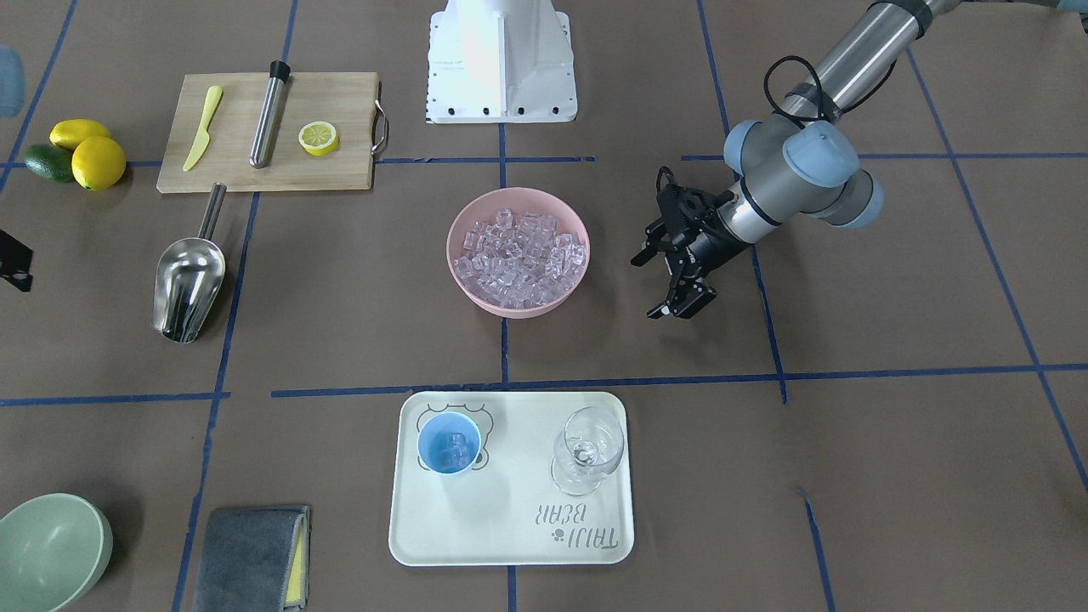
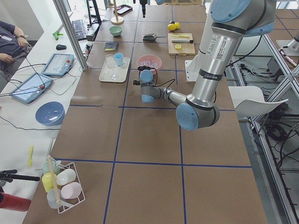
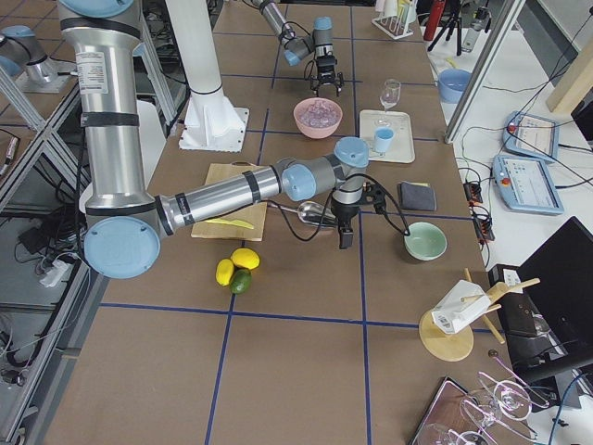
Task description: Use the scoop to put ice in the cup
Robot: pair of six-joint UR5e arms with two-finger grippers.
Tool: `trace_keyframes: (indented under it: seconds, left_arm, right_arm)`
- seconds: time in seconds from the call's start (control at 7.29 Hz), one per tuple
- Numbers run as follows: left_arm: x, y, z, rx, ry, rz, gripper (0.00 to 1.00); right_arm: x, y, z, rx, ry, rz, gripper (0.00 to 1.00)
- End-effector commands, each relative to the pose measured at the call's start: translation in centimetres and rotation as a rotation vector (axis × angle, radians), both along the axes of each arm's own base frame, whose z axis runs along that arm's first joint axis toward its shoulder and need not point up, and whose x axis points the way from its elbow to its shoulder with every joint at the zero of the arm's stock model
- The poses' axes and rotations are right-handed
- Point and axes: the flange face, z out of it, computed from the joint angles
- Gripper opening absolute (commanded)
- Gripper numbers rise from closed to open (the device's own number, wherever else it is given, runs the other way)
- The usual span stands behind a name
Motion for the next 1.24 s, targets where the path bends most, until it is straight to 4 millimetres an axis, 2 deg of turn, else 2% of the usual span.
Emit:
trace_keyframes:
  seconds: [0.0,0.14,0.27,0.41,0.55,0.69,0.82,0.96,1.1]
  left_arm:
    - [-5.9,-4.0,1.5,-0.077,-0.038,-0.018,1.00]
    - [-6.2,-4.7,1.4,-0.116,-0.072,-0.033,1.00]
    - [-5.8,-5.3,1.5,-0.151,-0.131,-0.059,1.00]
    - [-6.0,-5.8,-0.1,-0.135,-0.128,-0.099,1.00]
    - [-7.7,-6.6,-1.4,-0.122,-0.108,-0.131,1.00]
    - [-7.8,-7.3,-3.7,-0.093,-0.084,-0.139,1.00]
    - [-7.2,-7.8,-4.8,-0.090,-0.089,-0.141,1.00]
    - [-8.0,-8.7,-4.6,-0.123,-0.136,-0.187,1.00]
    - [-11.7,-10.5,-5.2,-0.129,-0.165,-0.288,1.00]
  right_arm:
    - [8.4,3.6,5.0,-0.001,-0.028,-0.006,1.00]
    - [10.9,5.3,6.7,-0.017,-0.030,0.019,1.00]
    - [12.3,6.4,7.6,-0.035,-0.033,0.047,1.00]
    - [12.6,6.8,8.0,-0.045,-0.032,0.052,1.00]
    - [12.6,6.8,8.1,-0.045,-0.032,0.052,1.00]
    - [12.6,6.7,8.0,-0.044,-0.032,0.052,1.00]
    - [12.6,6.8,8.0,-0.045,-0.032,0.052,1.00]
    - [12.6,6.8,8.1,-0.047,-0.032,0.052,1.00]
    - [12.6,7.0,8.2,-0.050,-0.031,0.052,1.00]
